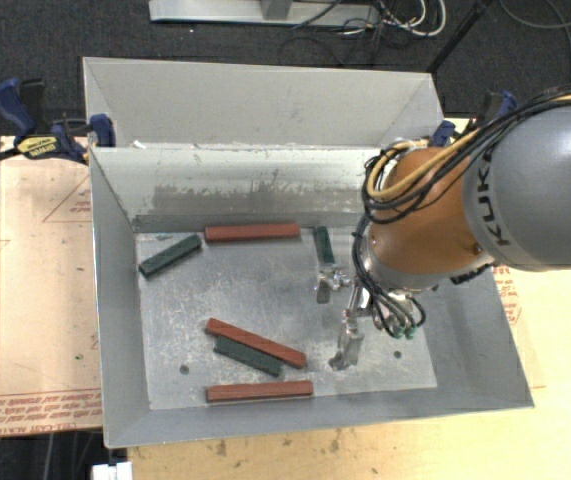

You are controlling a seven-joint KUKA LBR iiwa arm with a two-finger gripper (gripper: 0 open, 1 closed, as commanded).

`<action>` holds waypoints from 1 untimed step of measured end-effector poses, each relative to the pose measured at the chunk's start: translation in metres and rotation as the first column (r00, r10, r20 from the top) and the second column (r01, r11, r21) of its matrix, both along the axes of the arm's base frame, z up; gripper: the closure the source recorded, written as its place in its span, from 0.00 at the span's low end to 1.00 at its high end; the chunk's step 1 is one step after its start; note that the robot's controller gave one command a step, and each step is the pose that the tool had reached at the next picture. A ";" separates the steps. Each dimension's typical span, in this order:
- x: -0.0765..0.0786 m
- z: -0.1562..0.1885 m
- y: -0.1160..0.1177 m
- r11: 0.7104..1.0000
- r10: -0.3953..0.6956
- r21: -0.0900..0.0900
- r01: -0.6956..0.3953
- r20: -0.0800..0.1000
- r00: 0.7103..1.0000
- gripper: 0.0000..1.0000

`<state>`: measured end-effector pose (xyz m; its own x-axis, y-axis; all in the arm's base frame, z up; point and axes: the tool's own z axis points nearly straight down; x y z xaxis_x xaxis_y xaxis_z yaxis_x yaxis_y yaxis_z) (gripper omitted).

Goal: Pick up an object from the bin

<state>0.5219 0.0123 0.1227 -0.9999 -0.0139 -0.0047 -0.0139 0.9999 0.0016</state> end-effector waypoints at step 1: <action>-0.018 -0.042 0.056 0.997 -0.072 -0.001 0.072 -0.006 0.997 1.00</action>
Offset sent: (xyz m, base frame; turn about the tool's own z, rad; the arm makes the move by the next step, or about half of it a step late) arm 0.0000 0.0000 0.0000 0.0000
